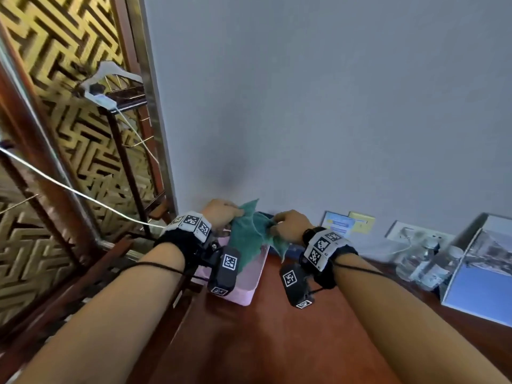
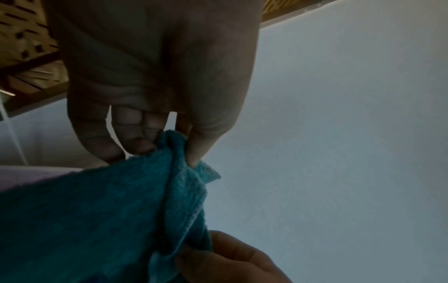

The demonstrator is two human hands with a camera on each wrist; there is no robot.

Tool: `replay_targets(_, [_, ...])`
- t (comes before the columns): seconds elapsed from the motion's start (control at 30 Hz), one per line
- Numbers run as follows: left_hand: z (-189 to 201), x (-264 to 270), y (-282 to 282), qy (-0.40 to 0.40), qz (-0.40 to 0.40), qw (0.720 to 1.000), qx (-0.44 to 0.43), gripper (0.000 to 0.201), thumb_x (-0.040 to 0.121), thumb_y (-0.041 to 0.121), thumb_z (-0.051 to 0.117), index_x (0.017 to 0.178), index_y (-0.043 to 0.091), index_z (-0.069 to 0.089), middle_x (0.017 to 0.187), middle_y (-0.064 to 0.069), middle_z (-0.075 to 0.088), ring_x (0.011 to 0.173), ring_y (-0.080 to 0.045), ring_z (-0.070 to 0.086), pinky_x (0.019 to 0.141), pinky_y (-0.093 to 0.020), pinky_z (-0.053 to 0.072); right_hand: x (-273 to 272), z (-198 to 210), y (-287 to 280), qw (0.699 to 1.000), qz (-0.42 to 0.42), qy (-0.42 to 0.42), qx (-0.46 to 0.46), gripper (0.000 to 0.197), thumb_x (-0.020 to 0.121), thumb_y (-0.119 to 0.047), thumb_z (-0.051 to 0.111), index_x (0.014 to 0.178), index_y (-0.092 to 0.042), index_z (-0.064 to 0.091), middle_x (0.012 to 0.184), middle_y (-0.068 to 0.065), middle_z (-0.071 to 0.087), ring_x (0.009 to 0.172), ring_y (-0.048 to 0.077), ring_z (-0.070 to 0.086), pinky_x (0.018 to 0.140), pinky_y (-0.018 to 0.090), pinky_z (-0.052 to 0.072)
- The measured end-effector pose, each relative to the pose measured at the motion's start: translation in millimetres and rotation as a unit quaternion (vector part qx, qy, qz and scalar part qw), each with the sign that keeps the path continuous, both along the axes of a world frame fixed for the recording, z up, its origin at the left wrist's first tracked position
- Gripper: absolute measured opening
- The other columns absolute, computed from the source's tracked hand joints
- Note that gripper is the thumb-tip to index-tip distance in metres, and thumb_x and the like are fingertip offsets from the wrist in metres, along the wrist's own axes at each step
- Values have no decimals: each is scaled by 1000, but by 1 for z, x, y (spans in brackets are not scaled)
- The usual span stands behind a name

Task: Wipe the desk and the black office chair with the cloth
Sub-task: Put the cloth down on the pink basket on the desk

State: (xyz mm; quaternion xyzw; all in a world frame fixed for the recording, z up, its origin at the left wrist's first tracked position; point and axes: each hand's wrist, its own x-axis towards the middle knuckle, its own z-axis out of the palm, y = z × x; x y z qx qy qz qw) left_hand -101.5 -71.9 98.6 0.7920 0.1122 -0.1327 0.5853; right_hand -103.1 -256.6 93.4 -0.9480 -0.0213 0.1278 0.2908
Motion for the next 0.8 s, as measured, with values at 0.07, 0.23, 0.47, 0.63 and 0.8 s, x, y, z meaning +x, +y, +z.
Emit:
replay_targets(0.07, [-18, 15, 6, 18, 13, 999, -23, 8, 93, 11, 59, 101, 12, 60, 76, -6, 59, 59, -16, 54, 45, -18, 50, 15, -21, 16, 998, -27, 28, 41, 19, 82, -27, 67, 99, -21, 73, 102, 3, 69, 93, 21, 61, 75, 23, 44])
replay_targets(0.23, [-79, 50, 17, 92, 13, 996, -2, 8, 95, 5, 54, 102, 3, 57, 87, -17, 62, 42, -12, 63, 44, -26, 55, 62, -104, 44, 980, -113, 102, 125, 8, 80, -15, 67, 76, -9, 70, 89, 17, 73, 85, 33, 70, 81, 47, 57])
replay_targets(0.47, [-150, 93, 40, 154, -57, 986, 25, 16, 93, 13, 52, 103, 4, 63, 105, -12, 65, 78, -18, 62, 60, -19, 51, 71, -177, 62, 959, -157, 193, 134, 15, 86, -4, 56, 94, 4, 67, 94, 21, 71, 91, 34, 69, 85, 47, 56])
replay_targets(0.63, [-150, 105, 34, 166, -61, 984, 18, 16, 94, 10, 54, 78, 12, 54, 74, -3, 59, 61, -15, 57, 60, -25, 48, 75, -161, 56, 915, -236, 237, 225, 20, 97, 1, 39, 84, -3, 53, 68, 11, 51, 60, 19, 53, 52, 23, 42])
replay_targets(0.8, [-113, 102, 21, 143, -86, 986, 16, 24, 97, 7, 46, 74, 11, 52, 70, -2, 56, 58, -13, 53, 55, -23, 43, 70, -126, 43, 910, -258, 203, 254, 22, 97, 0, 39, 108, 10, 55, 61, 9, 43, 48, 13, 44, 44, 15, 33])
